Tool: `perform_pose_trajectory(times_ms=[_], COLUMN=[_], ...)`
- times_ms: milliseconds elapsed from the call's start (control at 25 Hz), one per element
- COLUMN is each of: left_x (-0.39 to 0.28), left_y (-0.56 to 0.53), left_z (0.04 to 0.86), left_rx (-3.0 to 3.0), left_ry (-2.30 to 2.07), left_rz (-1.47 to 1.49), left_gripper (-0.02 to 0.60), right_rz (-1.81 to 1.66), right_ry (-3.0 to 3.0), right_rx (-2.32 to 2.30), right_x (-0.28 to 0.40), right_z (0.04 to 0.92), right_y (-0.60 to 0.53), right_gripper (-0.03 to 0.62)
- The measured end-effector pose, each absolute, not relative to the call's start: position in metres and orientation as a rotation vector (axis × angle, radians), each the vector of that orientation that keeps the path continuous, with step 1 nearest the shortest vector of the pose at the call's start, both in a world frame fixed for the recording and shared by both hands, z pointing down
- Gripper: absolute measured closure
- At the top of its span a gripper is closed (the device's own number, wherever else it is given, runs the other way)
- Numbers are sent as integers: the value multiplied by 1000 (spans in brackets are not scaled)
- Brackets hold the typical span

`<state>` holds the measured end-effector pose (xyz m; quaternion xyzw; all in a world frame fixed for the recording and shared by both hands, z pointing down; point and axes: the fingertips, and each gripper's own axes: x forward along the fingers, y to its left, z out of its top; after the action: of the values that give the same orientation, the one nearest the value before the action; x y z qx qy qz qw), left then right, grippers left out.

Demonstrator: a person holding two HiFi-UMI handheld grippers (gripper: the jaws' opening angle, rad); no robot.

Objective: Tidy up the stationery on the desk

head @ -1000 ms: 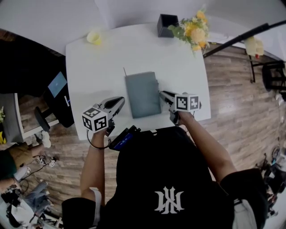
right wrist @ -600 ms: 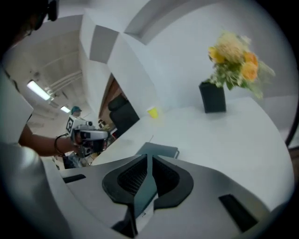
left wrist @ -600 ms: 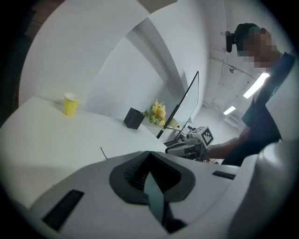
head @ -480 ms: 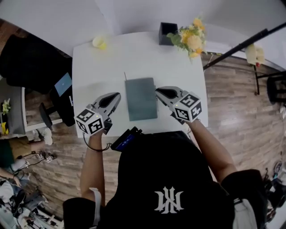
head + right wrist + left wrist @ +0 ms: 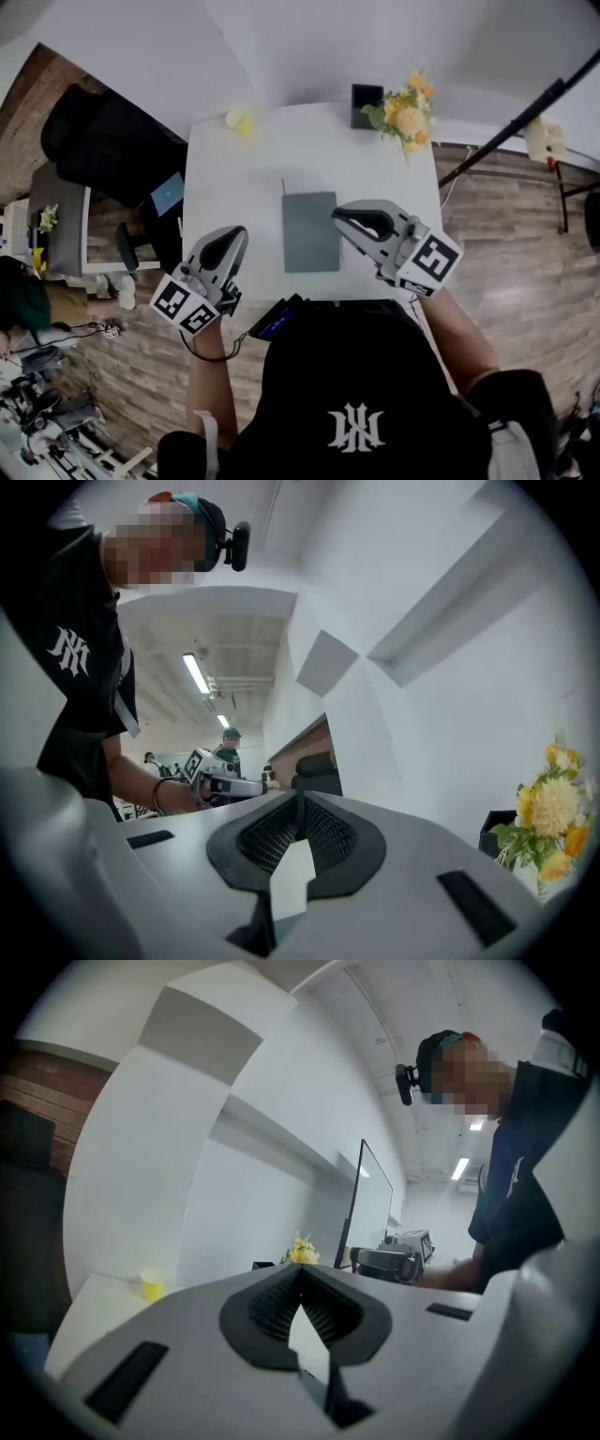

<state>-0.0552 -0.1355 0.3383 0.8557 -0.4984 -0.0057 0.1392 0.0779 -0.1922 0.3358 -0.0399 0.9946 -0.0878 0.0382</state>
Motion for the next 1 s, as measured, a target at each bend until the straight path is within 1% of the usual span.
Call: perform_pose_trajectory(times_ms=[200, 400, 600, 840, 1000], left_x=[-43, -25, -13, -29, -48], left_y=[-110, -78, -40, 29, 86], left_z=[315, 308, 318, 331, 348], left_rx=[2487, 2531, 2587, 2561, 2517], left_ry=[-1463, -1324, -1202, -1138, -1116], left_rz=[-48, -119, -86, -119, -156], left_gripper=[578, 578, 578, 578, 578], right_rz=[-291, -347, -350, -406, -479], right_ry=[2966, 2953, 2996, 2934, 2900], right_rx=[-92, -80, -177, -223, -267], right_x=[97, 105, 107, 107, 107], right_z=[315, 321, 326, 303, 304], right_y=[-170, -139, -100, -42, 1], right_gripper=[546, 546, 546, 548, 548])
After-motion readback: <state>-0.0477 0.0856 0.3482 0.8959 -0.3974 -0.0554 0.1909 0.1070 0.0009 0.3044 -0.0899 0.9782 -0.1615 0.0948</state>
